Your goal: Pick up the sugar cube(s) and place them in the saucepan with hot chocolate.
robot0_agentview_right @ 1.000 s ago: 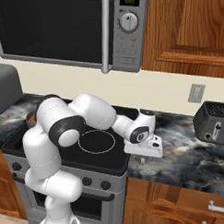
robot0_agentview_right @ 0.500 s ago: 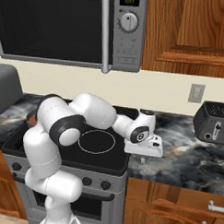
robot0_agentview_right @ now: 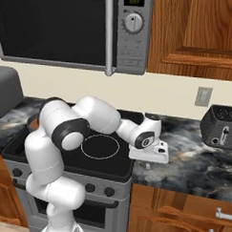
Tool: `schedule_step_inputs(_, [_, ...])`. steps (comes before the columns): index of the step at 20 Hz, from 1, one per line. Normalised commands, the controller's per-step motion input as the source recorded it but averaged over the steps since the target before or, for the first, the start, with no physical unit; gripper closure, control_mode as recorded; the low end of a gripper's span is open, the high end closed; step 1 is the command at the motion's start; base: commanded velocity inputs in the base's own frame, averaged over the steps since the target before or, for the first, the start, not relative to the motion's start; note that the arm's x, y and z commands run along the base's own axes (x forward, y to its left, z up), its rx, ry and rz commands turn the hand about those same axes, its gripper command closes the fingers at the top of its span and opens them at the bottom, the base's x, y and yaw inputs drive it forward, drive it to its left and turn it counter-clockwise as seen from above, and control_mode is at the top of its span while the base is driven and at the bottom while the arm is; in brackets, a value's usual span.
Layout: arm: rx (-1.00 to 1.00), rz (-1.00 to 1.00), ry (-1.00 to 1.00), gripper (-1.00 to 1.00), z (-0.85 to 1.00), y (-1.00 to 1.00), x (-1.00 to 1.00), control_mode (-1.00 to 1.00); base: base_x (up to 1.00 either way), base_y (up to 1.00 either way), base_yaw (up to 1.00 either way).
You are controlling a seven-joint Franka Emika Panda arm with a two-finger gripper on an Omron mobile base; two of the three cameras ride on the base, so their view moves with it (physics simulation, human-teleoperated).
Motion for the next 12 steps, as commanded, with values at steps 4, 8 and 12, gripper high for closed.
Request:
schedule_step_inputs(4, [0.00, 0.00, 0.00, -1.00, -0.16, 0.00, 0.00, -1.00, 0.00, 0.00, 0.00])
schedule_step_inputs(8, [0.00, 0.00, 0.00, -1.00, -0.18, 0.00, 0.00, -1.00, 0.00, 0.00, 0.00])
schedule_step_inputs(12, [0.00, 0.00, 0.00, -1.00, -0.17, 0.00, 0.00, -1.00, 0.00, 0.00, 0.00])
